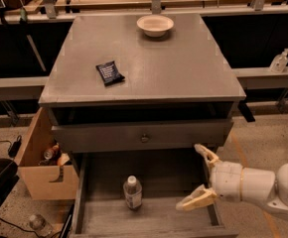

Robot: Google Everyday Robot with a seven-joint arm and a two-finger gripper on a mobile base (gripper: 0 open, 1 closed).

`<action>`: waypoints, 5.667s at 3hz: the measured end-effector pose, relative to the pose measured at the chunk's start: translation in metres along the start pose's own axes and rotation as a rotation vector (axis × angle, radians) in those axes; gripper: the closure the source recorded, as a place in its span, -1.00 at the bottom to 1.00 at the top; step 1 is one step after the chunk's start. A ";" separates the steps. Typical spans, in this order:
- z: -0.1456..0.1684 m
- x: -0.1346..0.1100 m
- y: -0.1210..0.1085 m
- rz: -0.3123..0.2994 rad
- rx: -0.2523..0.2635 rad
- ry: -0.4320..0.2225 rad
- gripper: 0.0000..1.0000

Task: Pick blue plastic bottle from middle drawer and place on counter

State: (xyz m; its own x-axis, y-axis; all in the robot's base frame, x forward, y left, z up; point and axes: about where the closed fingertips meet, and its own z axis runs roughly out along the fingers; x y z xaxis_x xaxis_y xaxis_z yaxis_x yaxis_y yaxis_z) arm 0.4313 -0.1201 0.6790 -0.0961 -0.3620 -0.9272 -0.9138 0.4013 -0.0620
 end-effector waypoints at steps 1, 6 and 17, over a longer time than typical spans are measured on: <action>0.052 0.053 0.000 0.051 0.000 0.033 -1.00; 0.240 0.143 0.008 0.102 -0.183 -0.175 -0.66; -0.020 -0.225 -0.117 0.259 0.337 -0.304 1.00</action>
Offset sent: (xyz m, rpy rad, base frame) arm 0.0572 0.0839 -0.2142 0.0551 0.1674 -0.0112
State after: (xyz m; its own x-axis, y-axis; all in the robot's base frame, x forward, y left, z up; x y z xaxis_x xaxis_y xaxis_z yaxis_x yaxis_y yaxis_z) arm 0.5514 -0.1024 0.9026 -0.1371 0.0253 -0.9902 -0.6927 0.7121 0.1141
